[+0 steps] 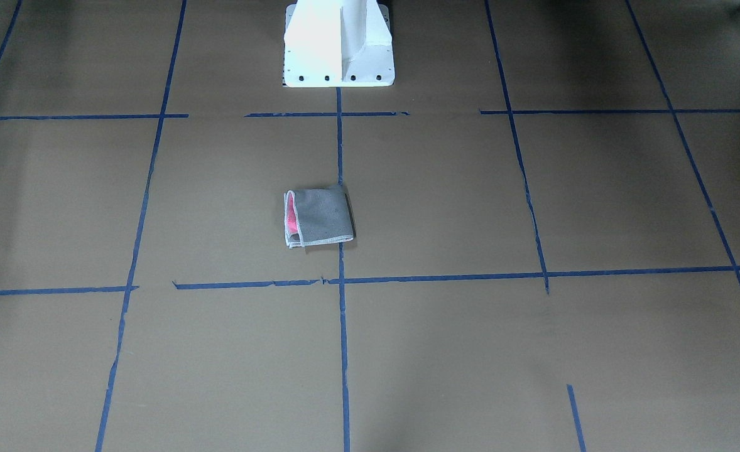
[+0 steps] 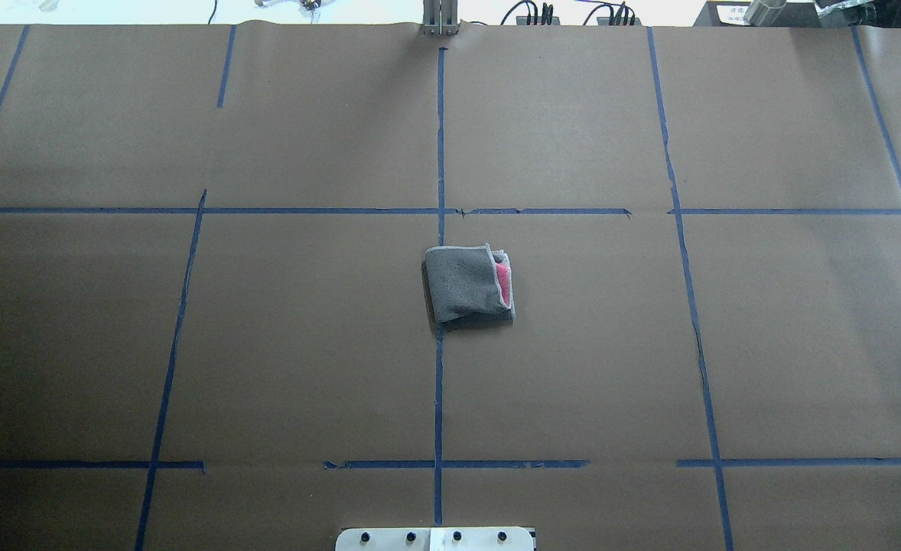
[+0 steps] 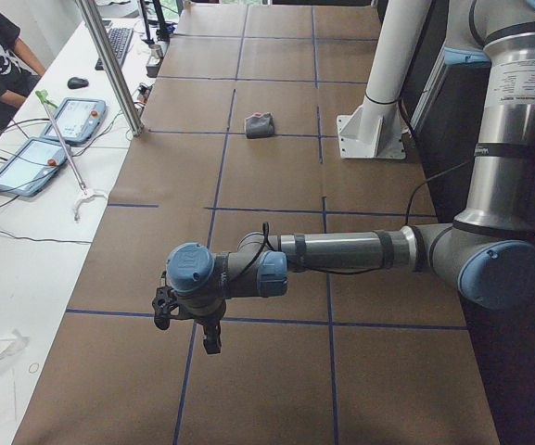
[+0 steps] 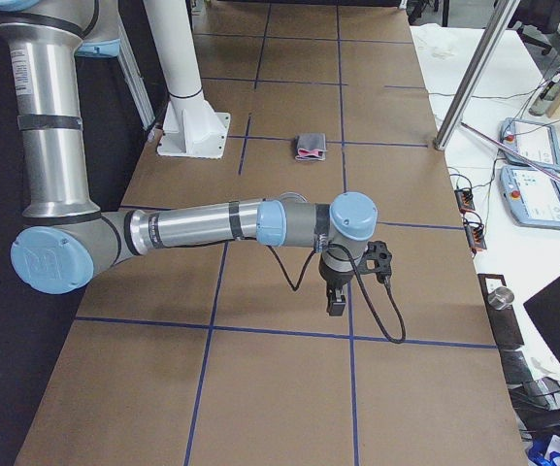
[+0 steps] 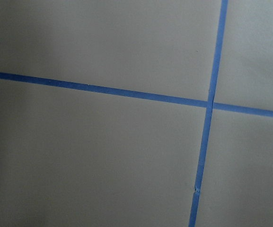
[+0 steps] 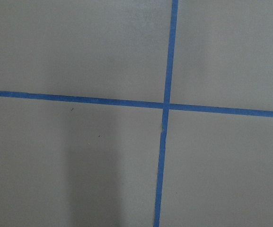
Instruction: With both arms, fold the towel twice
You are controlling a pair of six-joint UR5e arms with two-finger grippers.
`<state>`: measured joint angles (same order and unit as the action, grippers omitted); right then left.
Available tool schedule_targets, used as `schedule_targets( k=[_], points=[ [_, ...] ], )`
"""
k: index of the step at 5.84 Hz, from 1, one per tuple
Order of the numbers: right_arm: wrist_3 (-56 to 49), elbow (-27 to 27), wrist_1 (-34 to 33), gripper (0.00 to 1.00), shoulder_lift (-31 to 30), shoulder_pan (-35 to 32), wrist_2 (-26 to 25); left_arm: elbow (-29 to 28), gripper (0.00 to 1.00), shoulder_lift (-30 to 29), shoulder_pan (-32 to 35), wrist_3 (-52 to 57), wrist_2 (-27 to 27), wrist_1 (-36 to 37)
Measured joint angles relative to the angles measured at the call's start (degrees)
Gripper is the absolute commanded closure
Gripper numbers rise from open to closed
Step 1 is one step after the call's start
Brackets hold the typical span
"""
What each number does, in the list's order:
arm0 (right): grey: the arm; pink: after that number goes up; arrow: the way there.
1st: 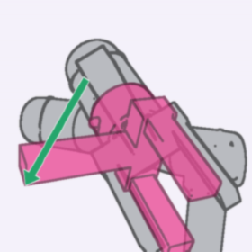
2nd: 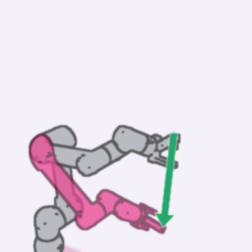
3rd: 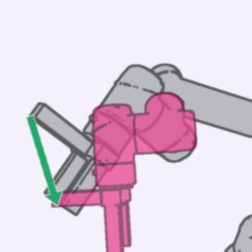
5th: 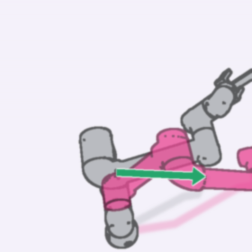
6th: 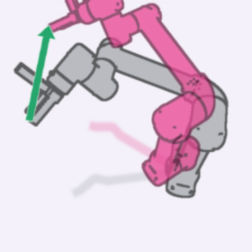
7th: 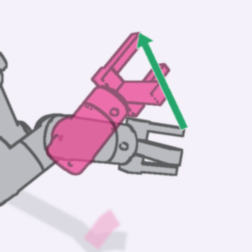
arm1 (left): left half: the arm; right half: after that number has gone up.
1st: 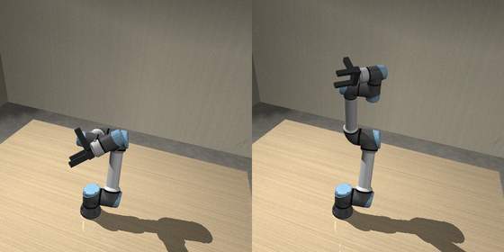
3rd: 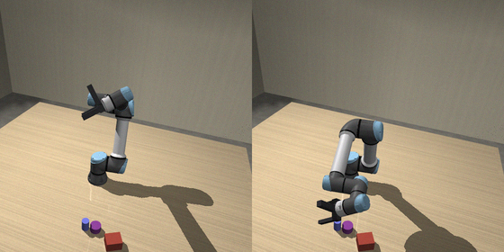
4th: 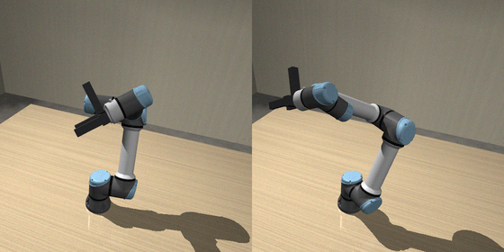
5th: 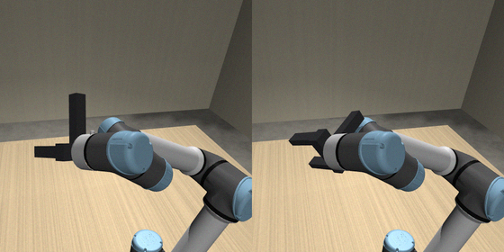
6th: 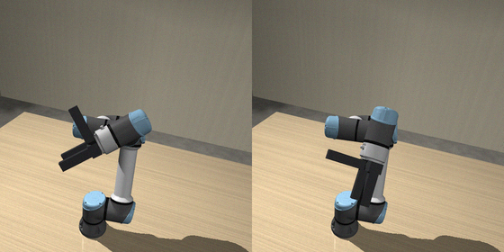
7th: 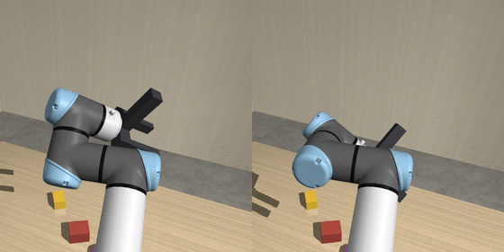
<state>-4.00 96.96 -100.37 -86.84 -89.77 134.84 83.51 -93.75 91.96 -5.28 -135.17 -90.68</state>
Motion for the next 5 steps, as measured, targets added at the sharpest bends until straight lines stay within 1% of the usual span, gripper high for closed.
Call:
schedule_targets(
  k=[2,3,5],
  points=[
    [0.04,0.02,0.0,0.0,0.16,0.19,-0.02,1.85,0.0,-0.22,-2.62,-0.28,1.14,-0.11],
    [0.02,-0.12,0.02,0.0,0.3,0.32,-0.02,2.88,0.0,-0.04,-2.91,-0.06,1.33,-0.17],
    [-0.2,-0.19,0.08,0.0,0.39,0.58,-0.11,2.94,0.0,-0.02,-3.04,0.04,1.54,-0.48]
  ],
)
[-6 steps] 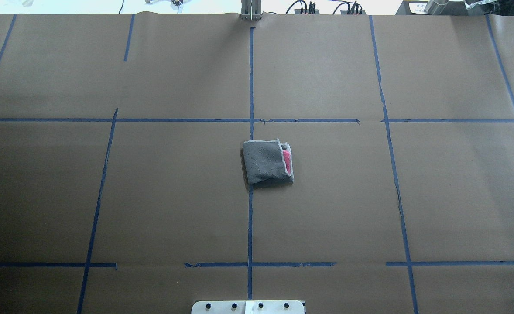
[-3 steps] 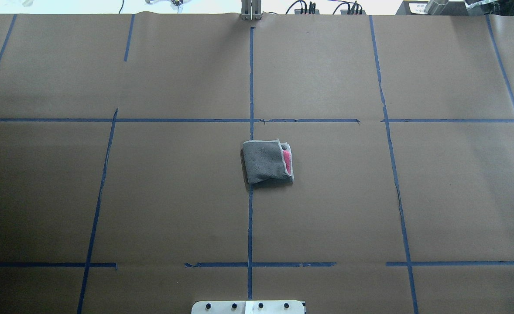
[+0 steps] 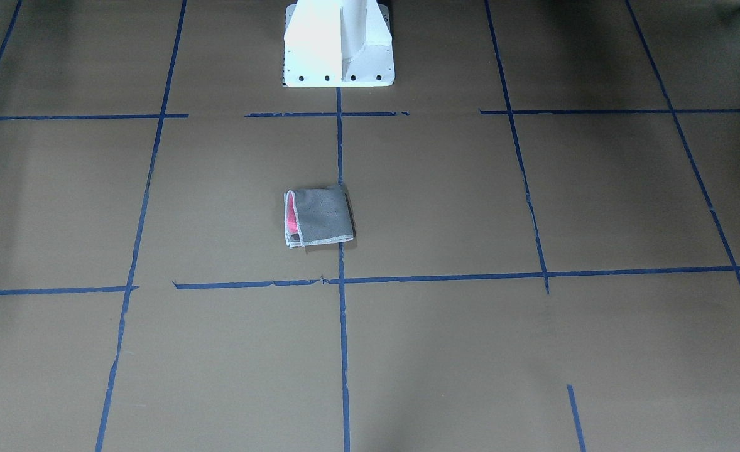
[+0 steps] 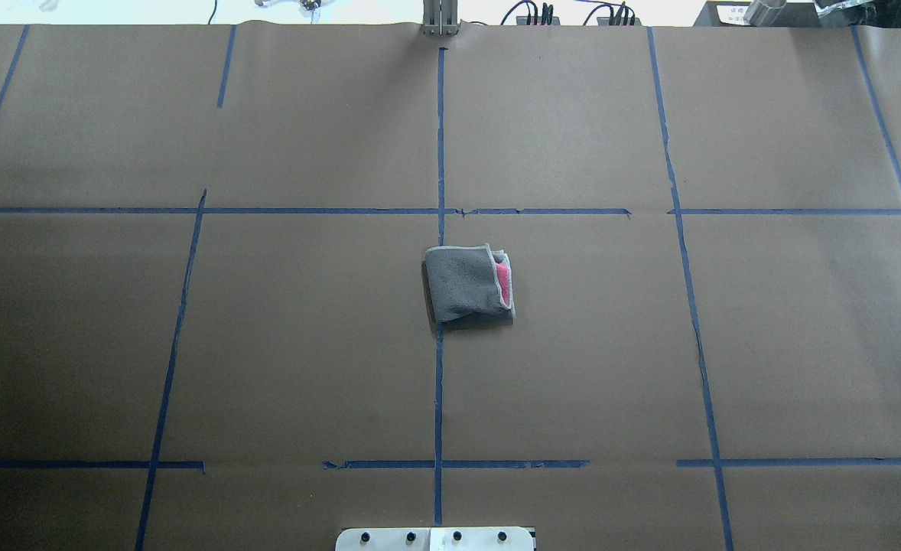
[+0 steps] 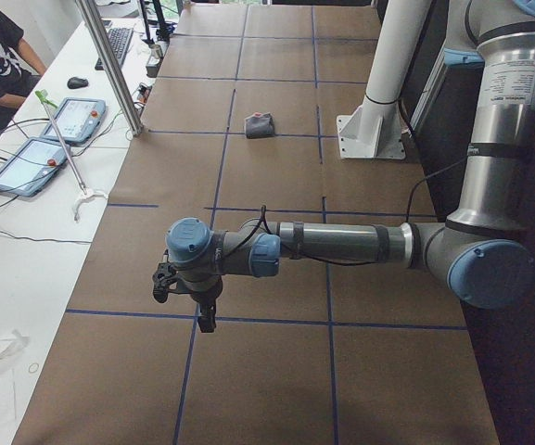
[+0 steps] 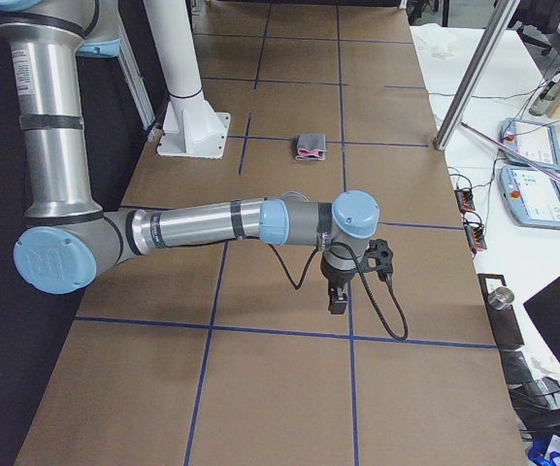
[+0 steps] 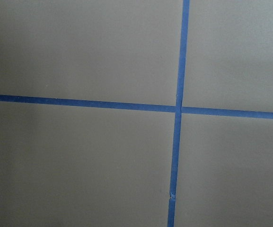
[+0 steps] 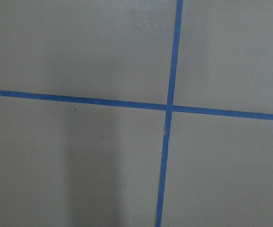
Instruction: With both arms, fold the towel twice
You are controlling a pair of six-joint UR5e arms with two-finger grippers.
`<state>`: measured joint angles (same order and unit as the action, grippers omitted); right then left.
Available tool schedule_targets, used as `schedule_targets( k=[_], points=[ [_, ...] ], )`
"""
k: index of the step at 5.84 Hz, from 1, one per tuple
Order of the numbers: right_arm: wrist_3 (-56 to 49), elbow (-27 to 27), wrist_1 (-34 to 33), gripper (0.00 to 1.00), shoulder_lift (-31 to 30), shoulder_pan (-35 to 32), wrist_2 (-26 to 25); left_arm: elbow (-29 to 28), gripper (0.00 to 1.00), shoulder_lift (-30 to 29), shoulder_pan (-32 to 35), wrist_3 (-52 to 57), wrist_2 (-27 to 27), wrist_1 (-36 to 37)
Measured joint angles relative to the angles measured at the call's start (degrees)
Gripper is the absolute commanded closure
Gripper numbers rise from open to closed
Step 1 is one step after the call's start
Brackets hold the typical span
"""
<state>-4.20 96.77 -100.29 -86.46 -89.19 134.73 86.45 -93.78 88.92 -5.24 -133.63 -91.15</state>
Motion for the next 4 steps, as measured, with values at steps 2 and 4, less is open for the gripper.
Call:
schedule_targets(
  k=[2,4],
  points=[
    [-0.06,0.0,0.01,0.0,-0.02,0.06,-0.14,0.0,0.0,0.15,-0.03,0.06,0.3,-0.66],
    [-0.08,-0.04,0.01,0.0,0.1,0.11,-0.22,0.08,0.0,0.24,-0.03,0.1,3.61,-2.44]
  ],
)
